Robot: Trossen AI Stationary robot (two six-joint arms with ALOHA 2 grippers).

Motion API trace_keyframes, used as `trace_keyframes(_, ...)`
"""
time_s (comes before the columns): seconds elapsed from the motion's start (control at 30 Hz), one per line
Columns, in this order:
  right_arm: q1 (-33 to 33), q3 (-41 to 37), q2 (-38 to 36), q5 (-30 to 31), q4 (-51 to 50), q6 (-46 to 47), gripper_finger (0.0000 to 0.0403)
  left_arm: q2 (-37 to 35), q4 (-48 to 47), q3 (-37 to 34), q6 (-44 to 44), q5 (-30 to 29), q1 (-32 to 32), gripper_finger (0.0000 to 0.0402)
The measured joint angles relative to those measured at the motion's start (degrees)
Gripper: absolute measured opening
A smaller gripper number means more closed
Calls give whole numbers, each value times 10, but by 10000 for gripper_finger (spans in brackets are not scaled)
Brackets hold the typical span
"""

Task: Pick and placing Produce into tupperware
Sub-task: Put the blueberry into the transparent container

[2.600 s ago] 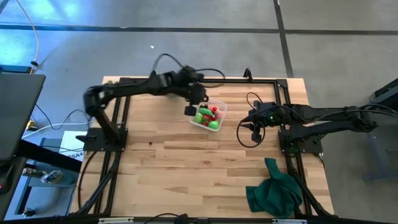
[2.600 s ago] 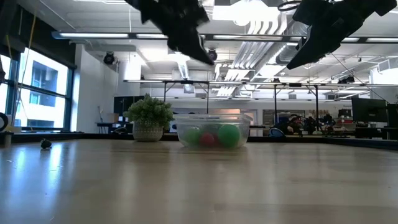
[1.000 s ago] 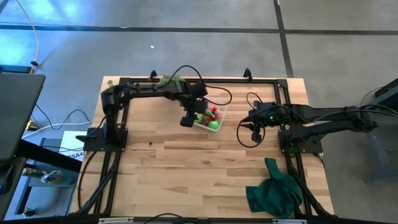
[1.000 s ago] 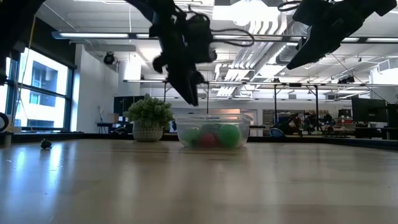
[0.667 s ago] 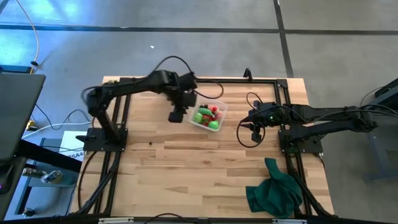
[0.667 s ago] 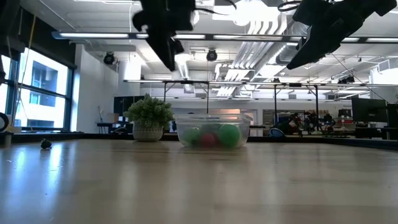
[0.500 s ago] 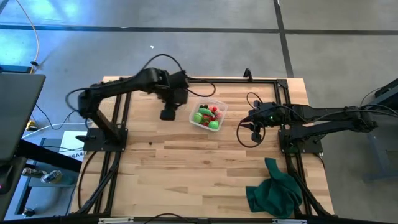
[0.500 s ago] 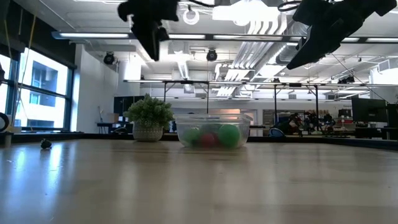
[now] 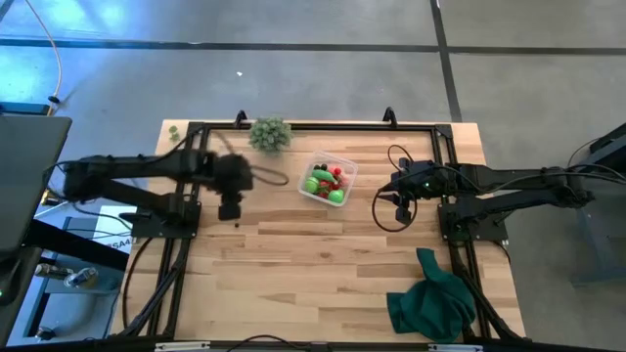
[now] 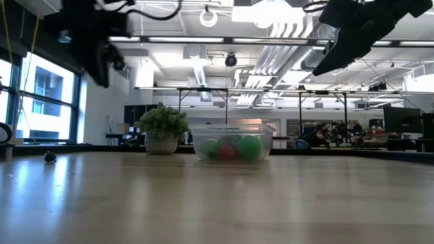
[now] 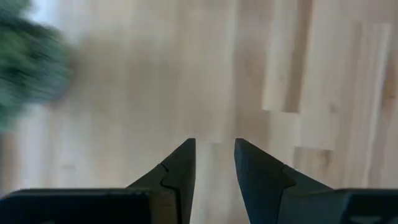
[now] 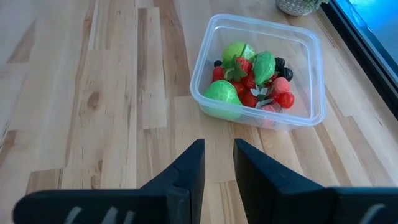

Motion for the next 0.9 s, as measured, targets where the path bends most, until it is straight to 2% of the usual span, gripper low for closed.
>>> trace_keyframes(0.17, 0, 0, 0, 0, 0, 0, 75, -111, 78, -151, -35, 44, -36, 99)
trace_keyframes(0.33, 0, 0, 0, 0, 0, 0, 75, -174, 130, -247, -32, 64, -71, 99)
trace_keyframes(0.5, 0, 0, 0, -2, 0, 0, 75, -181, 138, -308, -30, 74, -100, 99)
trace_keyframes(0.63, 0, 0, 0, -2, 0, 0, 75, -179, 195, -350, -31, 73, -112, 99)
trace_keyframes(0.73, 0, 0, 0, -2, 0, 0, 75, -179, 236, -370, -30, 75, -112, 99)
trace_keyframes(0.9, 0, 0, 0, -2, 0, 0, 75, -177, 255, -381, -26, 74, -112, 99)
